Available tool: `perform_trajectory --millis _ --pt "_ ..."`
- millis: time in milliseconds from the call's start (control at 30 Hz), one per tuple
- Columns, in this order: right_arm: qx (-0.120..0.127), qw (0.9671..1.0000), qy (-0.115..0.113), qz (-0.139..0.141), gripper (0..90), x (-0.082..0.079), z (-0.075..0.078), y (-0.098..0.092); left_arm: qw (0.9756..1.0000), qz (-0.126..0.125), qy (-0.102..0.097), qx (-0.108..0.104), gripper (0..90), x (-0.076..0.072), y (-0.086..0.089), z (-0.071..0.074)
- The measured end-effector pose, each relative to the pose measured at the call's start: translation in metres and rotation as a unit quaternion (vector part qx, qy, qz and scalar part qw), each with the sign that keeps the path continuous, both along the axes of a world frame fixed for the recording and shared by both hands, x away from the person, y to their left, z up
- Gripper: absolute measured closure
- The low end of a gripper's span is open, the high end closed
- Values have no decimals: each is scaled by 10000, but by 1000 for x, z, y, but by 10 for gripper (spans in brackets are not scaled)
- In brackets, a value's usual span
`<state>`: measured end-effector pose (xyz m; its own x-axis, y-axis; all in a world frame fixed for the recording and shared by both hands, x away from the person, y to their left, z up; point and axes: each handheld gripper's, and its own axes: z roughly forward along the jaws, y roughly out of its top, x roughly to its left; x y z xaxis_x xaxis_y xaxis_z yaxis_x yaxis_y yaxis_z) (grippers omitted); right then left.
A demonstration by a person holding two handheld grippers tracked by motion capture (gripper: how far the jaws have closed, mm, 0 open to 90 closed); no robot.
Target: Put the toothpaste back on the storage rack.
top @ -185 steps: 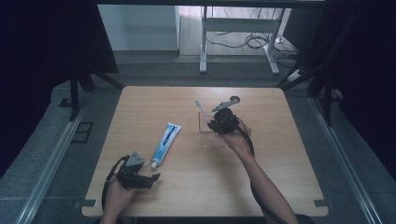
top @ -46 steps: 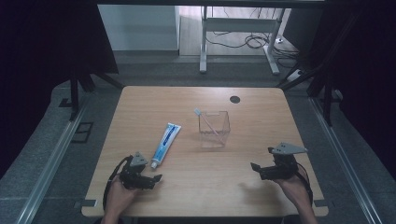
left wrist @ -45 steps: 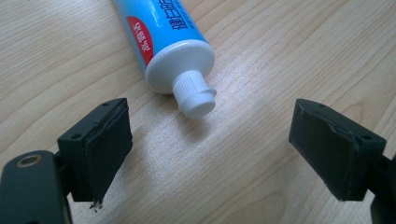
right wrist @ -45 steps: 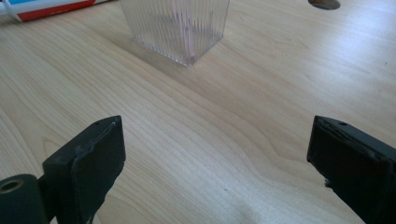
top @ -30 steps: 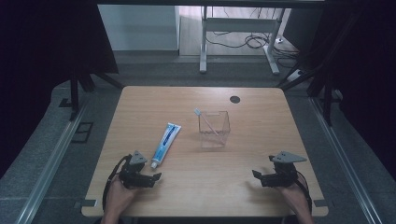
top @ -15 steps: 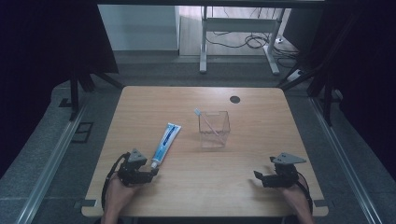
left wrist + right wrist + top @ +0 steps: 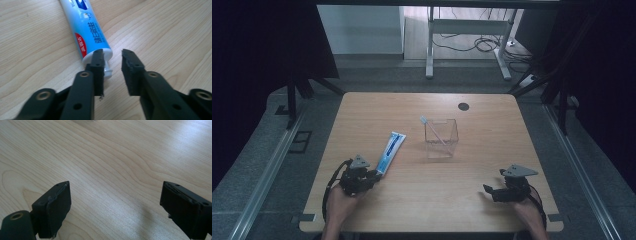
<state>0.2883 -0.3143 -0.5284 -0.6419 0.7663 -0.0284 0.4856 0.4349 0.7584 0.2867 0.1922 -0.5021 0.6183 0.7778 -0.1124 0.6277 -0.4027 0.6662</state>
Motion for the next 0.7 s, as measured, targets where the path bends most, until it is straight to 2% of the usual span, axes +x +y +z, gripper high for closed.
perform_trajectory --millis 200,267,433,567,700 --pt "24 10000 -21 -18 102 0 1 0 9999 -47 159 9 893 5 -9 5" --pt "35 10000 -13 -24 102 0 0 0 9995 -114 279 85 895 10 -15 4" --pt "126 9999 26 14 99 0 0 0 9991 -164 333 194 896 19 -22 1" --pt "103 9999 50 12 99 0 -1 1 9988 -195 360 266 896 29 -30 -3" --pt "97 9999 73 -26 100 0 -1 1 9983 -225 385 379 896 32 -36 -6"
